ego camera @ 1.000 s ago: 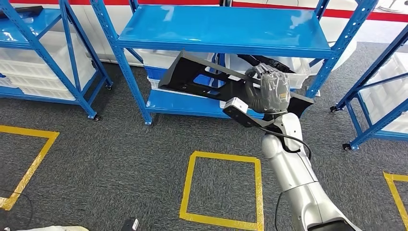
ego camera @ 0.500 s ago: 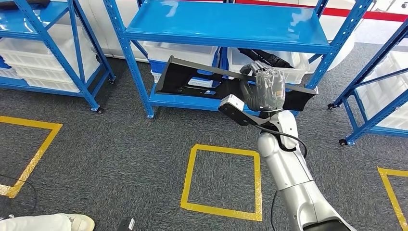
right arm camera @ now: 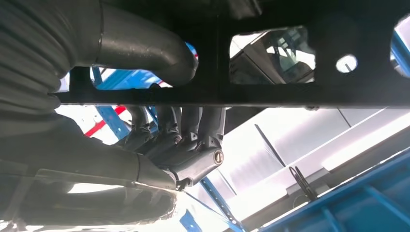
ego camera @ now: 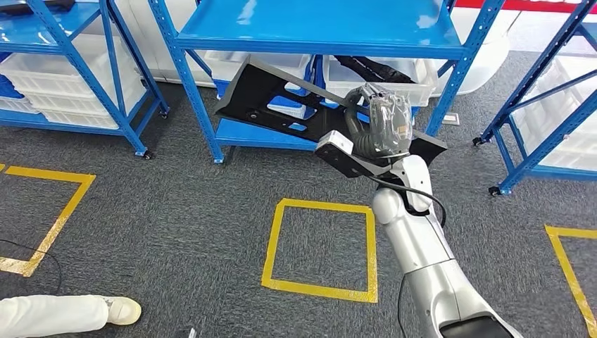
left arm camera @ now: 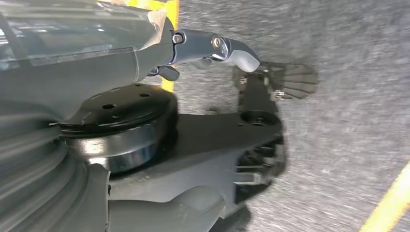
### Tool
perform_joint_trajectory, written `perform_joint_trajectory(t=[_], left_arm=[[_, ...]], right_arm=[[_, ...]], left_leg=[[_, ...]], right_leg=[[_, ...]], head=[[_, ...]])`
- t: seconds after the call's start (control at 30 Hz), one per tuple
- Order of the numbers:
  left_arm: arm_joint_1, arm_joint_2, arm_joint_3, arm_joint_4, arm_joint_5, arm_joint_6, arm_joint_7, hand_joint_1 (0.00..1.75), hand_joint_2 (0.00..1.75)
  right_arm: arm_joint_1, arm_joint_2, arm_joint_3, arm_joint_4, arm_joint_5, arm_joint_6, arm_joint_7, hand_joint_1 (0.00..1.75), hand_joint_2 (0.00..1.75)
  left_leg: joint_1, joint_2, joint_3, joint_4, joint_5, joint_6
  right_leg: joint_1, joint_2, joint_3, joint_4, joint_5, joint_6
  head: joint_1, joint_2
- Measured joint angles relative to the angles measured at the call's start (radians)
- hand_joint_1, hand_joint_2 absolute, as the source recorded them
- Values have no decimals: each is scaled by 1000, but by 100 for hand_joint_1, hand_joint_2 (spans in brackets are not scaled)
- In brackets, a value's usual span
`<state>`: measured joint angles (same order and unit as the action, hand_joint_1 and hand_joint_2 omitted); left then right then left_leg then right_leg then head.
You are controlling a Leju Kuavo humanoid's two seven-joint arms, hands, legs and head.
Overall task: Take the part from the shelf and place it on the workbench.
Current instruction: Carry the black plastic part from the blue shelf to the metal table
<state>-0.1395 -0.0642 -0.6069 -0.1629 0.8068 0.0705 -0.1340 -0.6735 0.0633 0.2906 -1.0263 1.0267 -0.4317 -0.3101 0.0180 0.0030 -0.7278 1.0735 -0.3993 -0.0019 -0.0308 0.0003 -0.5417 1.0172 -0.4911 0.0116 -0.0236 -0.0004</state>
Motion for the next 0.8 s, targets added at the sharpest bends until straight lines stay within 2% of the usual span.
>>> perform_joint_trajectory(t=[0.07,0.1,0.13,0.17,0.2,0.23,0.3,0.33,0.37,0.43,0.47,0.5,0.57,0.6,0.63,0.67,0.7,0.73,0.77,0.8], left_arm=[[1,0,2,0,0,0,0,0,175],[1,0,2,0,0,0,-1,0,175],[2,0,2,0,0,0,-1,0,175],[2,0,2,0,0,0,-1,0,175],[2,-1,2,0,0,0,-2,0,175],[1,0,2,0,0,1,-3,0,175],[0,4,3,-1,0,1,-8,0,175],[-1,6,3,-1,0,1,-11,0,175],[-1,7,4,-1,0,0,-13,0,175],[0,9,4,-1,4,-1,-15,0,175],[1,9,5,-1,6,-1,-17,0,175],[1,10,7,-1,9,-1,-18,0,175],[3,9,10,-1,12,-1,-20,0,175],[6,9,11,-1,13,-2,-21,0,175],[9,9,12,-1,15,-3,-21,0,175],[12,8,12,-1,16,-3,-22,0,175],[15,8,13,-1,17,-4,-22,0,175],[18,7,15,-1,18,-5,-23,0,175],[20,7,16,-1,18,-6,-24,0,175],[21,7,17,-1,18,-7,-26,0,175]], right_arm=[[-1,4,0,0,0,0,0,175,175],[-1,5,0,1,0,0,0,175,175],[0,5,0,1,0,0,0,175,175],[0,5,0,2,0,0,0,175,175],[0,5,0,2,0,0,-1,175,175],[0,6,0,2,-1,0,-1,175,175],[-2,8,0,2,-2,0,-2,175,175],[-3,10,0,2,-3,0,-2,175,175],[-4,12,1,2,-5,0,-2,175,175],[-4,15,2,2,-12,2,-2,175,175],[-5,15,2,2,-16,5,-2,175,175],[-5,15,2,2,-21,10,-2,175,175],[-6,15,3,4,-30,17,-3,175,175],[-5,15,4,5,-34,19,-4,175,175],[-4,15,4,6,-36,20,-5,175,175],[-3,15,5,7,-38,20,-5,175,175],[-3,15,5,8,-39,20,-6,175,175],[-3,15,5,9,-40,20,-6,175,175],[-4,16,5,9,-41,20,-6,175,175],[-4,17,5,8,-41,20,-6,175,175]], left_leg=[[1,-1,-37,137,-106,-6],[1,-1,-48,203,-137,-7],[1,-1,-47,242,-144,-6],[1,-1,-28,246,-132,-3],[1,-2,7,218,-110,3],[-1,-3,61,156,-93,12],[-8,-5,164,17,-96,27],[-13,-7,195,-30,-105,32],[-18,-7,204,-51,-110,35],[-20,-4,198,-66,-90,42],[-18,-2,192,-75,-74,47],[-15,1,183,-84,-58,51],[-13,3,156,-90,-30,56],[-13,4,140,-89,-19,56],[-13,5,125,-89,-7,55],[-13,5,110,-88,4,53],[-12,6,95,-87,16,50],[-12,6,82,-85,26,46],[-14,5,70,-81,35,41],[-15,5,60,-77,43,36]], right_leg=[[5,-1,-25,1,23,-15],[8,-2,-39,2,33,-16],[11,-2,-52,2,43,-17],[14,-2,-64,2,53,-16],[16,-2,-75,2,63,-15],[18,-1,-85,3,72,-14],[21,-1,-96,2,87,-5],[20,-1,-99,1,95,2],[19,-2,-101,-1,103,10],[17,-3,-105,-5,113,24],[19,-3,-115,7,99,24],[21,-3,-130,38,69,21],[20,-2,-169,156,-20,11],[19,-2,-183,221,-52,12],[18,-2,-186,268,-64,19],[17,-2,-175,284,-57,29],[16,-2,-144,263,-37,40],[14,-2,-97,208,-17,48],[12,-2,-39,132,-10,51],[14,-1,10,61,-14,47]], head=[[-2,0],[-2,0],[-2,0],[-2,0],[-2,0],[-2,0],[-2,0],[-2,0],[-3,0],[-4,0],[-3,0],[0,0],[4,0],[5,0],[5,0],[6,0],[6,0],[6,0],[6,0],[6,0]])
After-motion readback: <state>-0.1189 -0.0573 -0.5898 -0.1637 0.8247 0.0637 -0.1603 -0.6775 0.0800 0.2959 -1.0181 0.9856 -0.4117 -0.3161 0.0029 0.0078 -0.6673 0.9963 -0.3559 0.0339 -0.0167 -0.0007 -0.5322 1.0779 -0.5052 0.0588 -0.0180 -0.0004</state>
